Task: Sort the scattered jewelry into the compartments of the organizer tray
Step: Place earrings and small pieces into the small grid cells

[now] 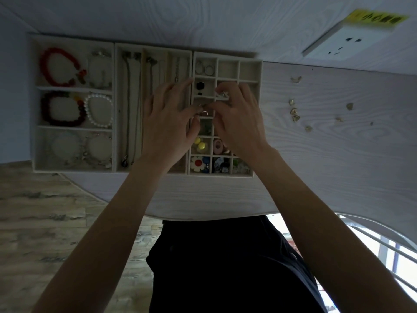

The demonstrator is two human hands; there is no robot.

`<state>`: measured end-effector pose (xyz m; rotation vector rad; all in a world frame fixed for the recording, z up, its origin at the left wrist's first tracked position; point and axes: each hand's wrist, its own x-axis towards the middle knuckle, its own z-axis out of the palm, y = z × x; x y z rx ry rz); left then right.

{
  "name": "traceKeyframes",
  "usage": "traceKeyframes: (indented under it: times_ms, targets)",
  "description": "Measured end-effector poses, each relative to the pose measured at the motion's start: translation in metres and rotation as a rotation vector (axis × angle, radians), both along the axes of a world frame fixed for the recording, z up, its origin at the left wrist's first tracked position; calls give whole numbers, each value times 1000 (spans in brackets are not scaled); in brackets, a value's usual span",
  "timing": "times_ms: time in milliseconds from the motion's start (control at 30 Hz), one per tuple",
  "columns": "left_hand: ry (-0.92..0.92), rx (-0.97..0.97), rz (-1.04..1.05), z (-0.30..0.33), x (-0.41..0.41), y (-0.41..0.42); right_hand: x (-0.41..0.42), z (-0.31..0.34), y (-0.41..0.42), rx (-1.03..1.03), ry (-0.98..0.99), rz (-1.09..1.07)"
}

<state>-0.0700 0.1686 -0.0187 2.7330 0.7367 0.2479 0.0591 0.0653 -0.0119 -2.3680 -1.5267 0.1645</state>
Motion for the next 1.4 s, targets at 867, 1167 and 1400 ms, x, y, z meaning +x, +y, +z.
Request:
traceKeyframes:
  times_ms: [867, 1167, 1400]
  targets:
    - [112, -64, -116, 7, 42, -47, 70, 6, -117, -41, 78, -619]
    - [119, -38, -64, 6, 39, -44, 85, -6, -108, -74, 158, -647]
    - [109, -34, -30, 7, 40, -44, 72, -14, -121, 41, 232, -515]
